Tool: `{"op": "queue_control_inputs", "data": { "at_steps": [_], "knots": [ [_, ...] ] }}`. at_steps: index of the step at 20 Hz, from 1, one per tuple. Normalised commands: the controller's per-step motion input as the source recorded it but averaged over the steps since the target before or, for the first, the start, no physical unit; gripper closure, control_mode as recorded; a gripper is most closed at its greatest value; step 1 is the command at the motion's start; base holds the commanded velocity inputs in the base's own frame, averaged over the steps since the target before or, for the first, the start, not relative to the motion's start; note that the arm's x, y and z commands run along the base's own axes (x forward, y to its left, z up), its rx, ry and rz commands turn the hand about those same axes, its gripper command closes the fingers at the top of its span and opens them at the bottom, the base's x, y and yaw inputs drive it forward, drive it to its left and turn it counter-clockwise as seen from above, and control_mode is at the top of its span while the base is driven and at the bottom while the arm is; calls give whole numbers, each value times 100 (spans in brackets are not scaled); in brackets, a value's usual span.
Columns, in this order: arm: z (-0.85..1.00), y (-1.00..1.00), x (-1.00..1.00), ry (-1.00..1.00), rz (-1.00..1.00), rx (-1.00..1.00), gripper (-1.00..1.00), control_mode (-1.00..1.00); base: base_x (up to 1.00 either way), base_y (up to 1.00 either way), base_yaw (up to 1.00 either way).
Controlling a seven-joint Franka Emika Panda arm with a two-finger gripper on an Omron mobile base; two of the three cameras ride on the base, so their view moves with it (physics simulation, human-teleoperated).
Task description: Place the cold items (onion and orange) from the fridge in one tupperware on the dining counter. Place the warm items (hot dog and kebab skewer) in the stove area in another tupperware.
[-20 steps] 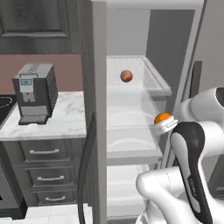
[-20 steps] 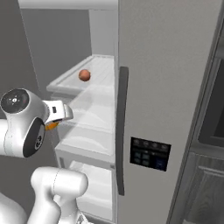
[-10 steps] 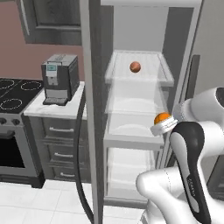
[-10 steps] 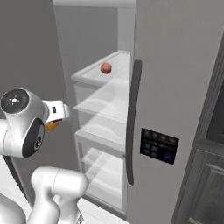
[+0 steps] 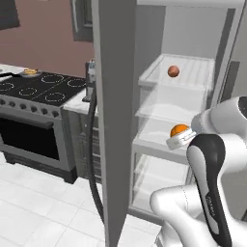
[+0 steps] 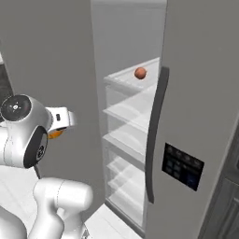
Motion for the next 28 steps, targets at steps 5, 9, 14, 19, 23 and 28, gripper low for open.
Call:
{"op": "queue_control_inputs", "data": {
  "at_steps": [5, 9, 14, 19, 23, 28],
  "knots": [
    [0, 0, 0, 0, 0, 0, 100, 100, -41, -31, 54],
    [0, 0, 0, 0, 0, 0, 100, 100, -37, -27, 54],
    [0, 0, 0, 0, 0, 0, 100, 100, -33, -26, 53],
    [0, 0, 0, 0, 0, 0, 100, 100, -22, -26, 52],
    [0, 0, 0, 0, 0, 0, 100, 100, -16, -26, 52],
    [0, 0, 0, 0, 0, 0, 100, 100, -11, -21, 52]
  ]
}}
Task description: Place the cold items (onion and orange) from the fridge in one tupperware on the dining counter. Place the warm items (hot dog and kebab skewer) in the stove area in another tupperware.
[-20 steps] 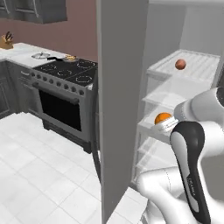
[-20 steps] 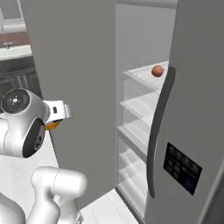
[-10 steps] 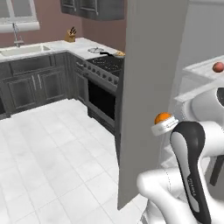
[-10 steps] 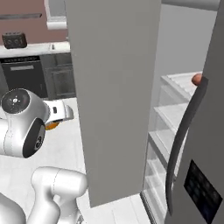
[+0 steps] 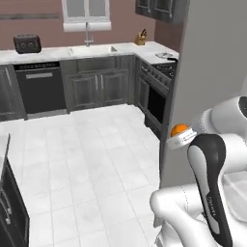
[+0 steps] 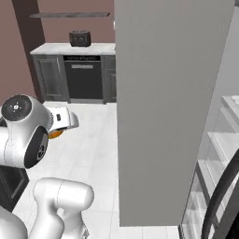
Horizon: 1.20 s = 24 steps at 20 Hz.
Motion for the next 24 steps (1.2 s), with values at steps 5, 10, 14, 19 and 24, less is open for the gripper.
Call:
{"op": "queue_control_inputs", "data": {
  "at_steps": [5, 10, 14, 19, 24],
  "knots": [
    [0, 0, 0, 0, 0, 0, 100, 100, -1, -13, 50],
    [0, 0, 0, 0, 0, 0, 100, 100, 0, -3, 48],
    [0, 0, 0, 0, 0, 0, 100, 100, 0, 0, 46],
    [0, 0, 0, 0, 0, 0, 100, 100, -3, 0, 45],
    [0, 0, 0, 0, 0, 0, 100, 100, 0, -1, 43]
  ]
}}
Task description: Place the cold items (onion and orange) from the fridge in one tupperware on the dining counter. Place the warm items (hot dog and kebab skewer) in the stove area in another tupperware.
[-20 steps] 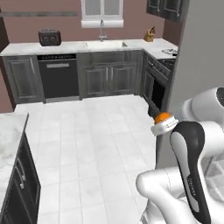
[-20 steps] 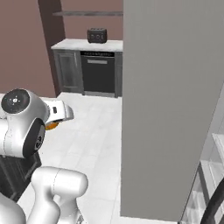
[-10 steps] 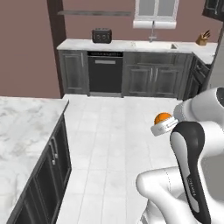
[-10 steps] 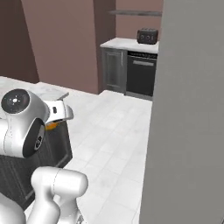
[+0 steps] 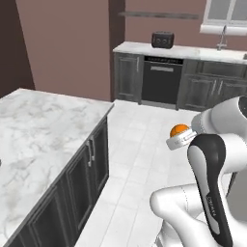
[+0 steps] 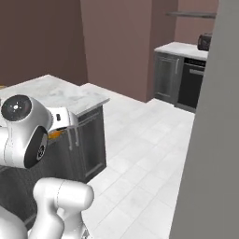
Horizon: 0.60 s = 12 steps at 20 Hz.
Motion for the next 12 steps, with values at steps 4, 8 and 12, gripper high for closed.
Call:
{"op": "queue_control_inputs", "data": {
  "at_steps": [4, 8, 12],
  "knots": [
    [0, 0, 0, 0, 0, 0, 100, 100, 20, -11, 37],
    [0, 0, 0, 0, 0, 0, 100, 100, 48, -21, 36],
    [0, 0, 0, 0, 0, 0, 100, 100, 69, -39, 33]
  ]
}}
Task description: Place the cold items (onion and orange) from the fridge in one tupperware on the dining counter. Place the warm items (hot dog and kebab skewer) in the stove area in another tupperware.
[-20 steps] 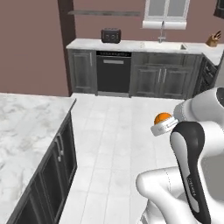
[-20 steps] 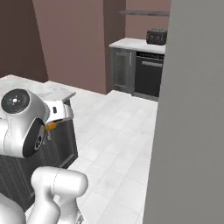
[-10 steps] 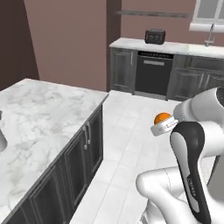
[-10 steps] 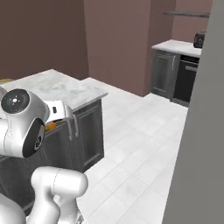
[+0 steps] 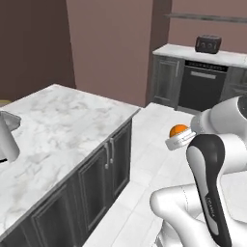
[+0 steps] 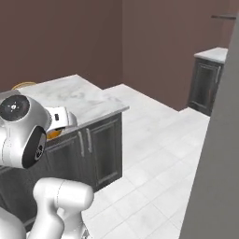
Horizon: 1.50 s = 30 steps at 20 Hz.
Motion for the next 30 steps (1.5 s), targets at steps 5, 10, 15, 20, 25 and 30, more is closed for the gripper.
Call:
{"op": "queue_control_inputs", "data": {
  "at_steps": [5, 10, 15, 20, 25, 30],
  "knots": [
    [0, 0, 0, 0, 0, 0, 100, 100, 72, -56, 29],
    [0, 0, 0, 0, 0, 0, 100, 100, 63, -54, 31],
    [0, 0, 0, 0, 0, 0, 100, 100, 48, -59, 34],
    [0, 0, 0, 0, 0, 0, 100, 100, 55, -55, 34],
    [0, 0, 0, 0, 0, 0, 100, 100, 69, -27, 22],
    [0, 0, 0, 0, 0, 0, 100, 100, 60, 4, 0]
  ]
}}
